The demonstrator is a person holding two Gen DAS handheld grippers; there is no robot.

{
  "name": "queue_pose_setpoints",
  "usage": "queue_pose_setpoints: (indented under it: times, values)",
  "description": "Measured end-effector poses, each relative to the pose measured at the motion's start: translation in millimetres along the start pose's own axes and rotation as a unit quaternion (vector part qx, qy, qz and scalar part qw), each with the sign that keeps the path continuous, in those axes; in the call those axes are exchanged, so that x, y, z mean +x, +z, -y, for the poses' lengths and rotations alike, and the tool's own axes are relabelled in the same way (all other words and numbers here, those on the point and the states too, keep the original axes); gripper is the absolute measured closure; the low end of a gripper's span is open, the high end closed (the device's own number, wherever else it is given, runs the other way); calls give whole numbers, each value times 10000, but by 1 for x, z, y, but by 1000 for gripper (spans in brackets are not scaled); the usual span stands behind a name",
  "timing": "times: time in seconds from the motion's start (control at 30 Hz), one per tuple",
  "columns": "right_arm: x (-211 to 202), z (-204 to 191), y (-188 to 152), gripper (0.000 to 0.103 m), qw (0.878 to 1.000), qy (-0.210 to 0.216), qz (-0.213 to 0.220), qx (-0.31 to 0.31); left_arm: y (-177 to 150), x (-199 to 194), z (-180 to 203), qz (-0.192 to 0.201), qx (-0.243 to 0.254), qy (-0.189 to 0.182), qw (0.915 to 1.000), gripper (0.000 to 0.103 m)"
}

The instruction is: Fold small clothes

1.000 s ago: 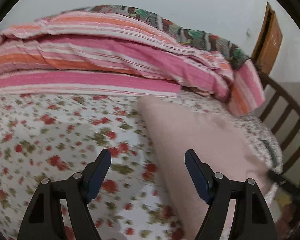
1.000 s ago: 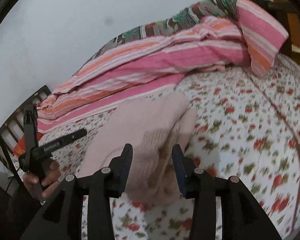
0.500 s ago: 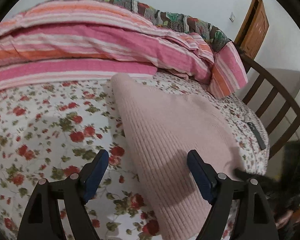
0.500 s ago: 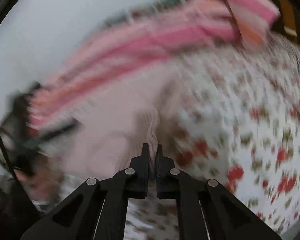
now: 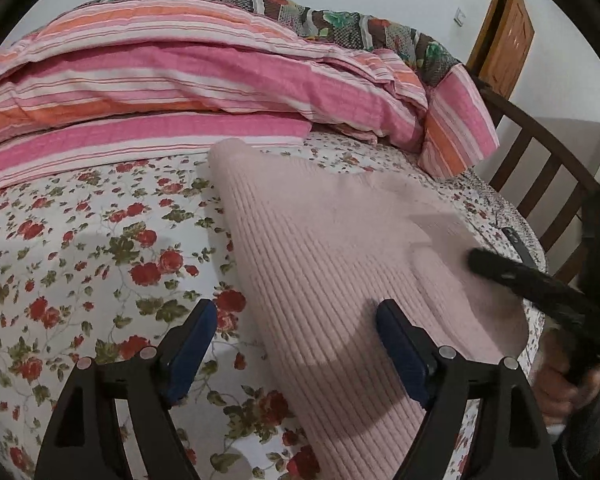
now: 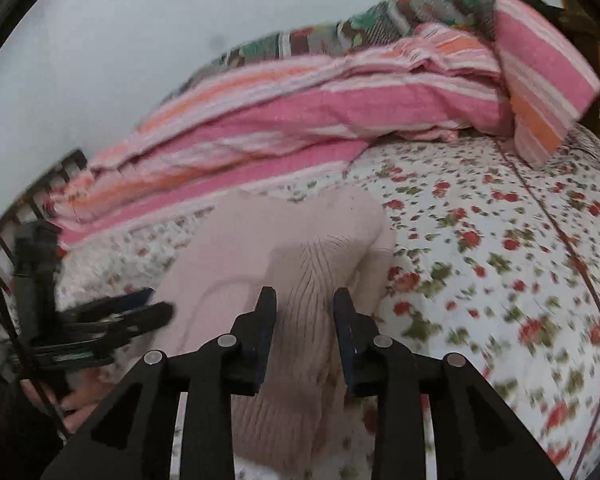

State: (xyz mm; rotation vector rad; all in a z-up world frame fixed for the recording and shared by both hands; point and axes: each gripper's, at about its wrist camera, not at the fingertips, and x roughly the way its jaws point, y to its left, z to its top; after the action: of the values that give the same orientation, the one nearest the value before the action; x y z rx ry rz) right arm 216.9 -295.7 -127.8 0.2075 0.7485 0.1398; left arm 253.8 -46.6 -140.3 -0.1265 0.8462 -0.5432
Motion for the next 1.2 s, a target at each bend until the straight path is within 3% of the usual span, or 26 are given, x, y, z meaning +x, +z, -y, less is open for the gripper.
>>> queue_pose_setpoints:
  times: [0.03, 0.1, 0.23, 0.3, 0.37, 0.43, 0.57, 0.73, 1.07, 1.2]
  values:
    - [9, 3, 0, 75, 9998, 58, -156, 96, 0, -1, -1, 27, -18, -45, 10000, 21]
    - [8, 10, -4, 90, 9992, 357, -31, 191, 1, -6, -4, 116, -17, -108, 9999, 21]
    - [-13, 27, -12, 91, 9969, 559, 400, 394, 2, -17, -8, 369, 67, -101, 9992, 21]
    - [0, 34, -19, 90, 9970, 465, 110, 610, 3, -21, -10, 422, 90, -68, 9990, 22]
    - [1, 37, -22, 87, 9966, 483, 83, 664, 4, -22, -12, 444, 84, 10, 9990, 23]
    - [-4, 41, -21, 64, 9949, 545, -11, 851, 5, -24, -16, 462, 40, 52, 9989, 23]
    - [-8, 46, -26, 57, 9870, 1034, -226, 1207, 6, -31, -27, 585, -99, 85, 9982, 23]
    - [17, 44, -28, 39, 9816, 1285, -611, 1272, 13, -39, -43, 747, -365, 130, 9965, 23]
    - [59, 32, -2, 30, 9820, 1034, -936, 1274, 19, -60, -73, 1036, -745, 206, 9916, 23]
    - [61, 34, -2, 42, 9792, 1181, -988, 1320, 22, -68, -82, 1127, -872, 350, 9892, 23]
